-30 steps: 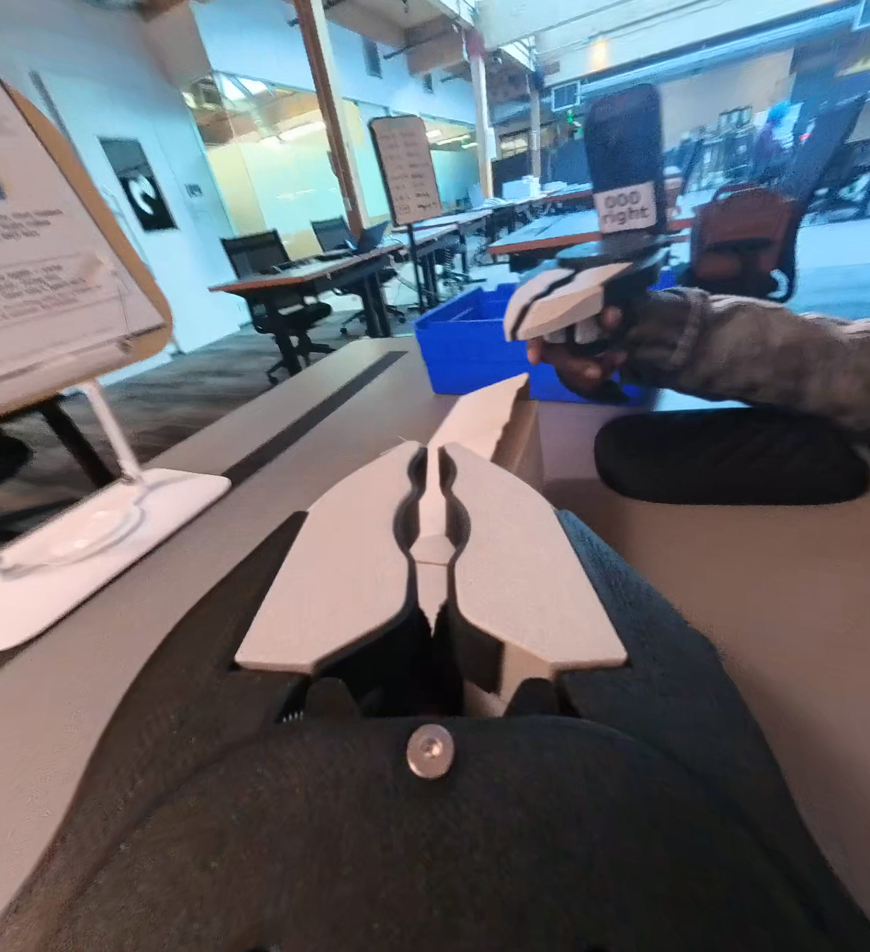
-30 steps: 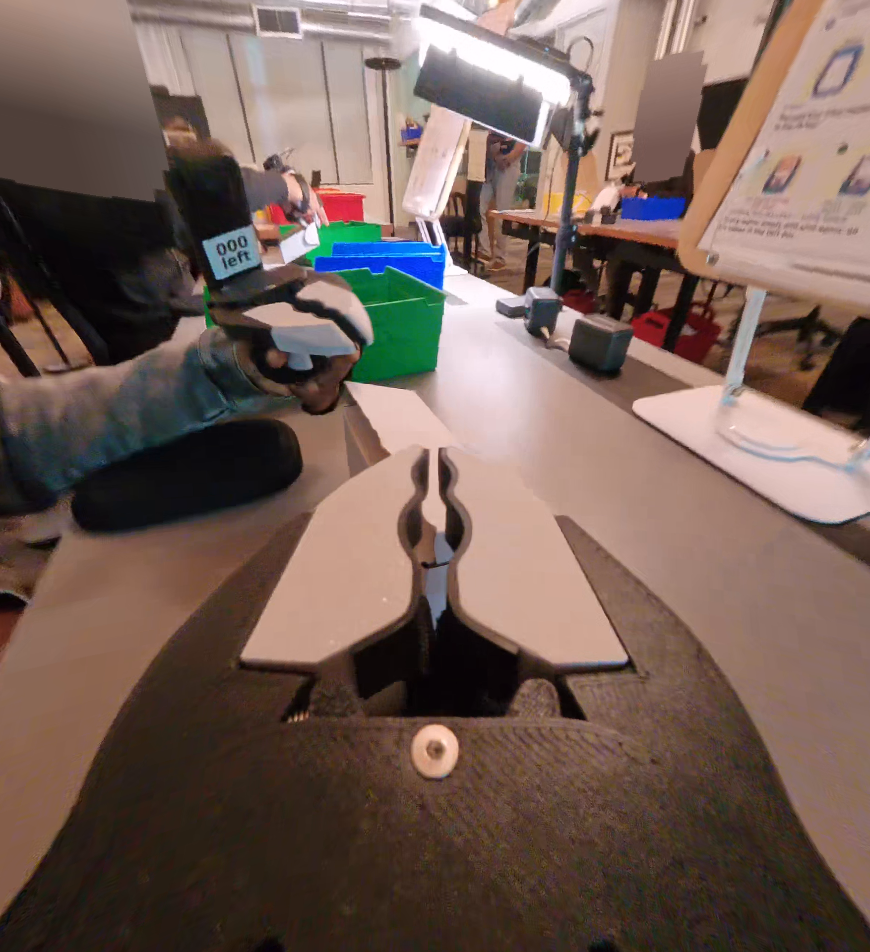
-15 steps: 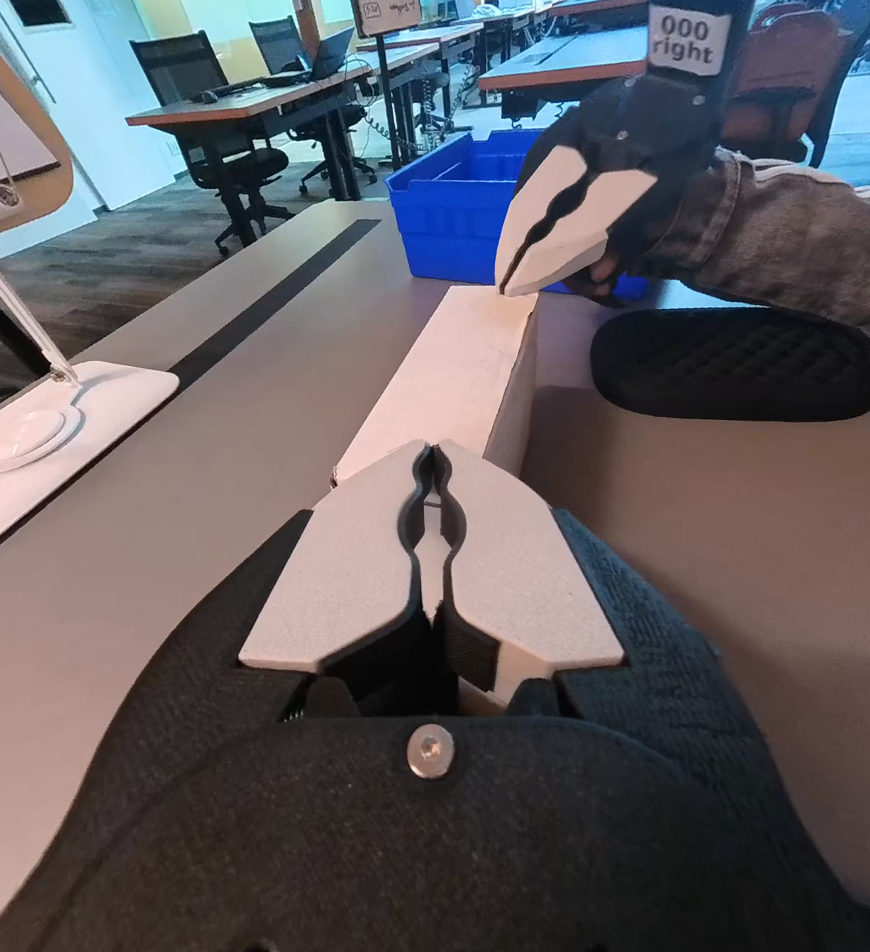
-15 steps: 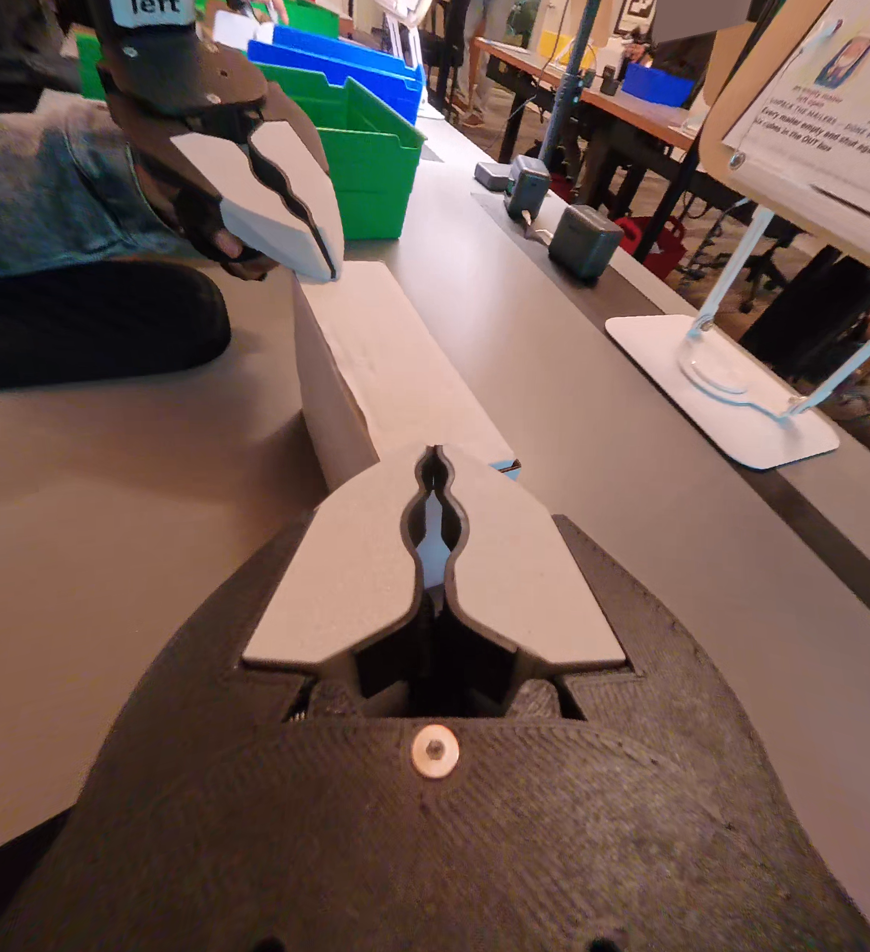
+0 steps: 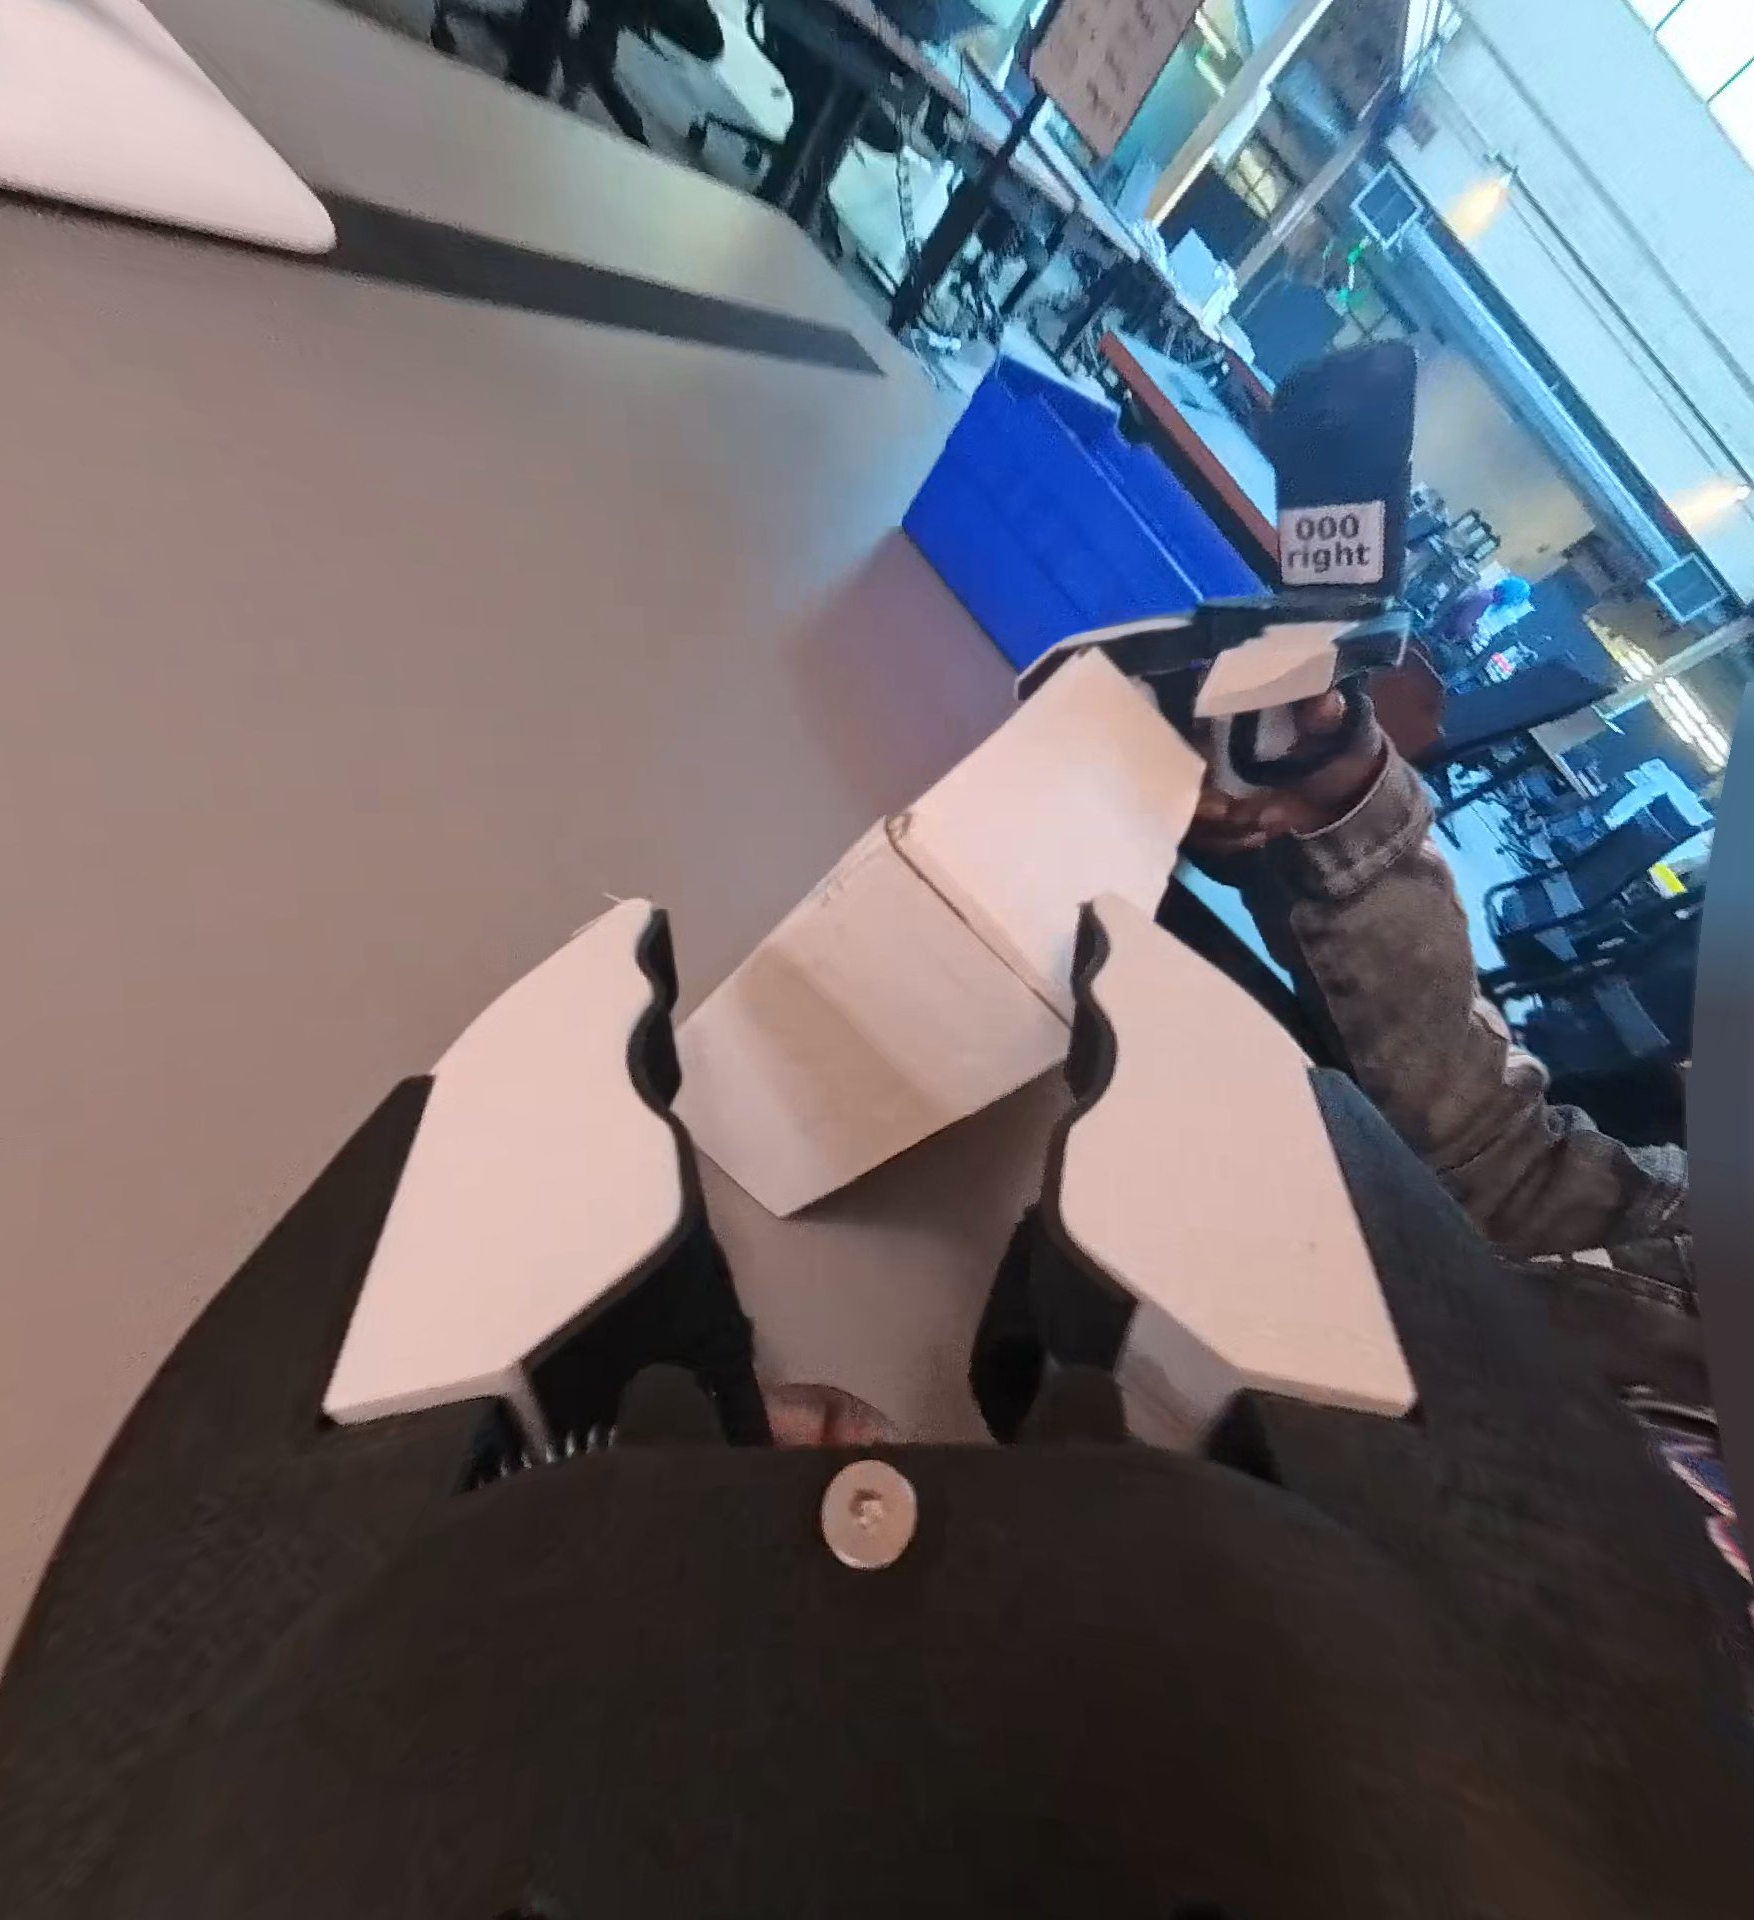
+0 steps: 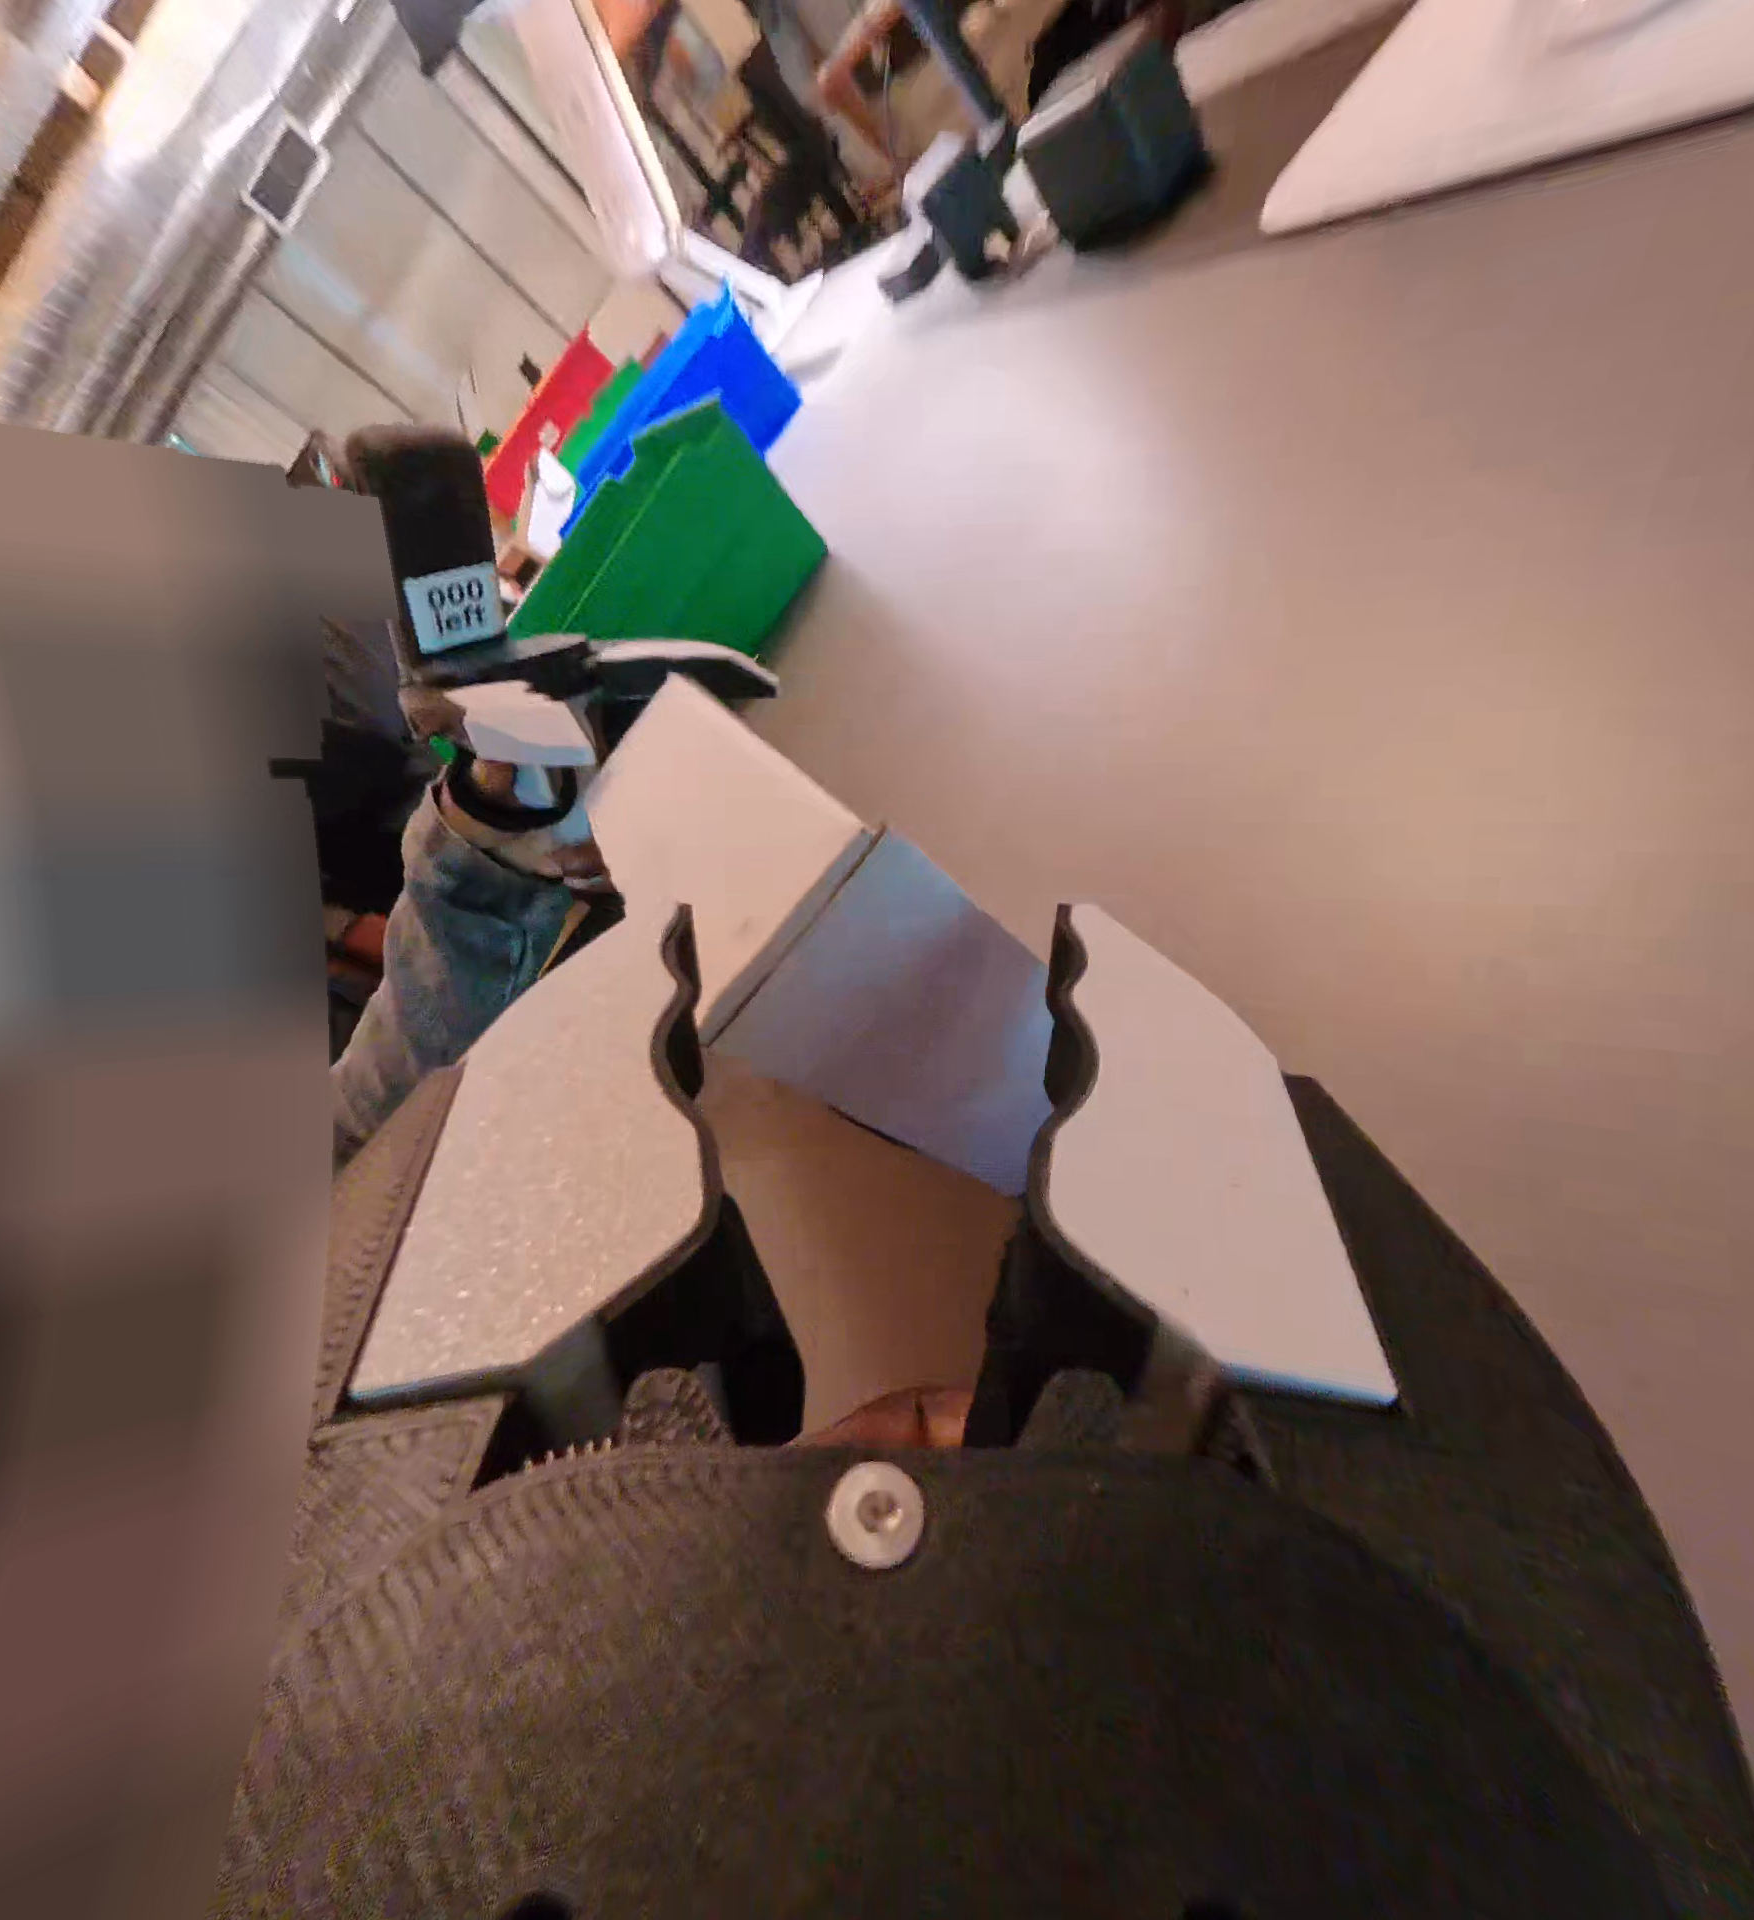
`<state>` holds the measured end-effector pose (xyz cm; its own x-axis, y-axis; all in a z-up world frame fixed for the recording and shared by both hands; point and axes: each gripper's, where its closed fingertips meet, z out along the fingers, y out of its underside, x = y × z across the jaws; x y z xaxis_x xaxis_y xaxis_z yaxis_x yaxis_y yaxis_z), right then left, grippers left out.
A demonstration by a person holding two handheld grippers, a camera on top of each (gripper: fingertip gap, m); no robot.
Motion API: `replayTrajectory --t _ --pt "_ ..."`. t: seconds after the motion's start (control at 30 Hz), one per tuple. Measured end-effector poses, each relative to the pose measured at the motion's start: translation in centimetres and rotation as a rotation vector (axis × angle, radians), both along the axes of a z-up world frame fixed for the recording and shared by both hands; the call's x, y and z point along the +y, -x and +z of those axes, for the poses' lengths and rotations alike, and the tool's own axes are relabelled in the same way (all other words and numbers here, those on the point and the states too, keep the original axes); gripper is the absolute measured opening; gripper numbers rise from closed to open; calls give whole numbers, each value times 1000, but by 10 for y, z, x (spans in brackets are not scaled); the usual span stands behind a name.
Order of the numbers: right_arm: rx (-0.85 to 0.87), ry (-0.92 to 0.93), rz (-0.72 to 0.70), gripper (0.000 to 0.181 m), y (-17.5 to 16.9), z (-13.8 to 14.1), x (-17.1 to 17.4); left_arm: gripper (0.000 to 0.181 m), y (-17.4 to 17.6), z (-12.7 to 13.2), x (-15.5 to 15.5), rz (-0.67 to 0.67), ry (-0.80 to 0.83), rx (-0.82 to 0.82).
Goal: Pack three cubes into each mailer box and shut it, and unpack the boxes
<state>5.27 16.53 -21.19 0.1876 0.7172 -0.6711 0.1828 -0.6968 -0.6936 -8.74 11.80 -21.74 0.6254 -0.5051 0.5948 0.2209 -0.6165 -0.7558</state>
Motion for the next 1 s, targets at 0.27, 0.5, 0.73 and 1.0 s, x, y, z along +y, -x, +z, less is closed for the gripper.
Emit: replayTrajectory --t 0.27,0.5,0.73,1.0 --pt "1 -185 49 48 8 7 -11 50 -12 7 -8 -76 -82 35" --pt "-107 -715 83 37 4 8 -17 43 -14 -6 -2 -50 -294 359" --pt "-360 -652 263 32 -7 -44 -26 26 -16 -32 -13 -157 -204 451" --pt "-387 -843 248 125 2 -16 -20 100 10 16 15 131 -517 417"
